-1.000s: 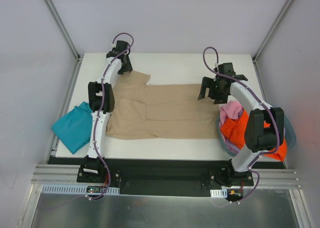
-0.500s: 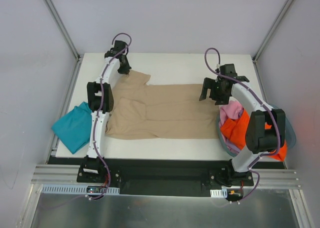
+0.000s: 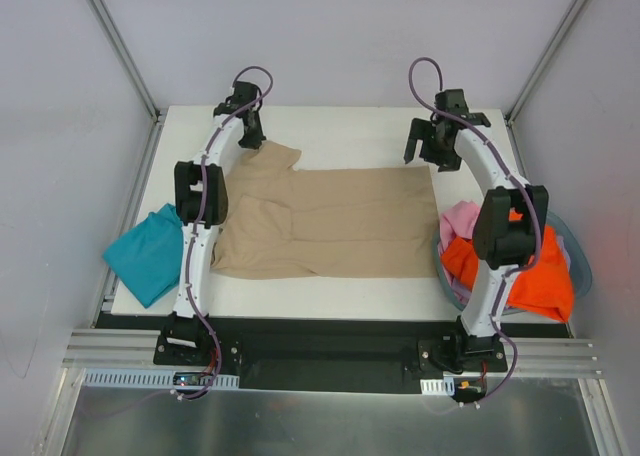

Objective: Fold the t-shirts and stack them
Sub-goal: Grap the side of the flattened tshirt furthest away from the robot with both arms

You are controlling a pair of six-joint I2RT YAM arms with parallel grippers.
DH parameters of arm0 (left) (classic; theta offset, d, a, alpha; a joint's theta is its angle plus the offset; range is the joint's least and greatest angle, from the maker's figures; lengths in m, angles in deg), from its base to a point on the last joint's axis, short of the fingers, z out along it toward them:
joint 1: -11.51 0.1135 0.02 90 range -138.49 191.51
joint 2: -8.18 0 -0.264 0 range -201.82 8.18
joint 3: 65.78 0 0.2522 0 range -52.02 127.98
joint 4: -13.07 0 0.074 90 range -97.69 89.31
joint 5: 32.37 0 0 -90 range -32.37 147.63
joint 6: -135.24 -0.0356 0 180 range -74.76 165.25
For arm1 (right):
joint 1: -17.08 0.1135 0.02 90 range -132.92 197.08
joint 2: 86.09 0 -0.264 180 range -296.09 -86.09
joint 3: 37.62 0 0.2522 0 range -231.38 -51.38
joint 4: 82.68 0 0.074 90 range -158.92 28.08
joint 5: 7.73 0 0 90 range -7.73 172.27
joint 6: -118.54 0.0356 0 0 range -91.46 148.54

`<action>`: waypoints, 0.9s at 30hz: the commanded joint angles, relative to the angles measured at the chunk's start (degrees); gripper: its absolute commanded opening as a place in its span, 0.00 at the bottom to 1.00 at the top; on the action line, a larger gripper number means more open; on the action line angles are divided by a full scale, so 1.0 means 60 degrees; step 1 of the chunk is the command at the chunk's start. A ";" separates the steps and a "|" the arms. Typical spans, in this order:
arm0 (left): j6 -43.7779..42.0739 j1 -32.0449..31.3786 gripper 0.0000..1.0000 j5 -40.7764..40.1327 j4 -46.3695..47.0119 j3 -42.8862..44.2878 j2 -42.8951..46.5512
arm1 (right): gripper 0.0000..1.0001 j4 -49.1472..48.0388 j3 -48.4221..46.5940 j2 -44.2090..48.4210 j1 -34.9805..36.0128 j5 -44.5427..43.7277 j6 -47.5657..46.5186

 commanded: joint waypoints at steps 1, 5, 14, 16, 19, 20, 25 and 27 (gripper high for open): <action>-0.0568 -0.0042 0.00 0.0248 0.0416 -0.0205 0.1279 | 0.97 0.0812 -0.2014 -0.1543 -0.0097 -0.1324 -0.0008; -0.0802 -0.0042 0.00 0.0438 0.0679 -0.0513 0.1471 | 0.97 0.0974 -0.3685 -0.2935 -0.0214 -0.1119 -0.0066; -0.1052 -0.0042 0.00 0.0790 0.0811 -0.1025 0.1778 | 0.97 0.0769 -0.4932 -0.4635 -0.0464 -0.0475 -0.0477; -0.1081 -0.0056 0.00 0.0994 0.0870 -0.1143 0.1910 | 0.97 0.1045 -0.5078 -0.4797 -0.0493 -0.0402 -0.0331; -0.1110 -0.0042 0.00 0.1229 0.0928 -0.1304 0.1983 | 0.97 0.1237 -0.5152 -0.4944 -0.0552 -0.0225 -0.0271; -0.1110 -0.0056 0.00 0.1229 0.0929 -0.1420 0.2042 | 0.97 0.1281 -0.5123 -0.4973 -0.0523 -0.0254 0.0018; -0.1110 -0.0056 0.00 0.1214 0.1060 -0.1948 0.2423 | 0.98 0.1311 -0.4904 -0.5032 -0.0552 0.0476 0.0036; -0.1140 -0.0056 0.00 0.1316 0.1133 -0.2139 0.2510 | 0.99 0.1325 -0.4903 -0.5134 -0.0566 0.0609 0.0095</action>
